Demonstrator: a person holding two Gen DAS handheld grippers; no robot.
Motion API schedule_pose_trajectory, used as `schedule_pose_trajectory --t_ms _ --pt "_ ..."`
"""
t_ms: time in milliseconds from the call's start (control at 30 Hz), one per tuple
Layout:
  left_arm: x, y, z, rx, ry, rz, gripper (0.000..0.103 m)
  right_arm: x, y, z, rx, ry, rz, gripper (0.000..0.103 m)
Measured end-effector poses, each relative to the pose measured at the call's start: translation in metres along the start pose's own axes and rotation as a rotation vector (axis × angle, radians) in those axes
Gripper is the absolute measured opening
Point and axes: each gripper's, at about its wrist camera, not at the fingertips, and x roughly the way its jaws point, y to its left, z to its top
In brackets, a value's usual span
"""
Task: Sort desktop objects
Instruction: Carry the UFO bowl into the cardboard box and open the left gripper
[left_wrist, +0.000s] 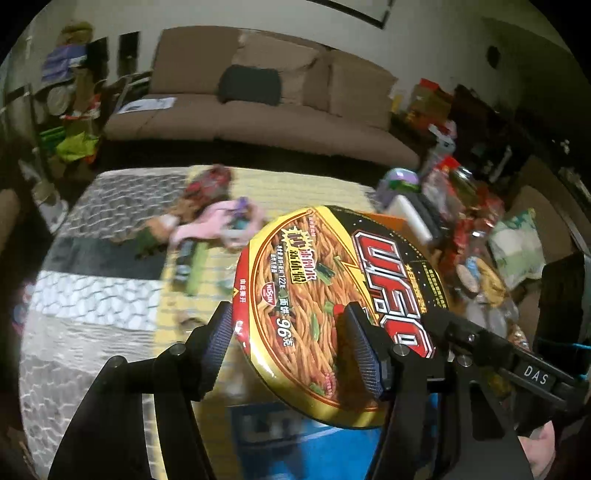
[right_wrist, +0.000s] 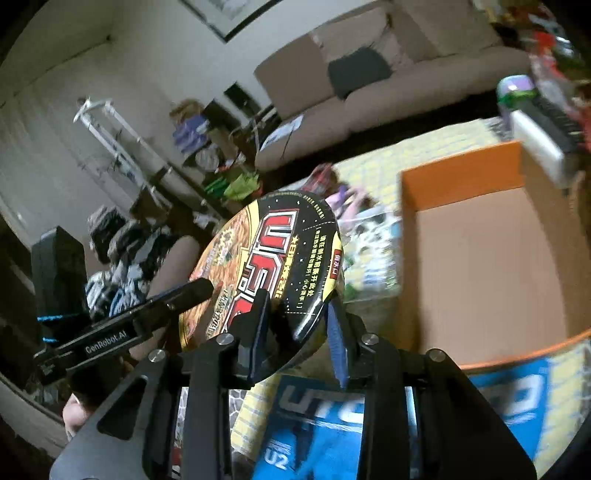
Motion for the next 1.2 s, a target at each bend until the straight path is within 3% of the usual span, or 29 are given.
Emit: schedule_pose_trajectory --t_ms 200,333,500,767,933,1100,1200 --pt "0.040 -0.072 0.011 0.022 0.035 -0.077 0.066 -0.049 -0.060 0.024 0.048 -0.032 -0.091 0.031" --pt "0.085 -0.106 0.019 0.034 0.075 -0.096 0.066 -0.050 -0.107 0.046 0.086 -0.019 -0.146 0.031" --pt "0.164 -0.124 0.034 0.006 0.144 -0.104 0.066 -0.019 -0.166 0.076 0.112 0.031 -0.203 0.031" --pt "0.260 -0.138 0.043 0.027 0.236 -0.025 0.066 0.054 -0.243 0.105 0.145 0.105 -0.273 0.031" --pt "0.291 -0.140 0.043 0.022 0.298 0.007 0.067 0.076 -0.253 0.111 0.105 0.122 -0.324 0.031" --pt "0.309 -0.136 0.039 -0.010 0.355 0.001 0.066 0.104 -0.232 0.113 -0.045 0.179 -0.478 0.036" --pt "0.306 -0.137 0.039 -0.007 0.360 0.020 0.063 0.103 -0.220 0.113 -0.099 0.169 -0.535 0.037"
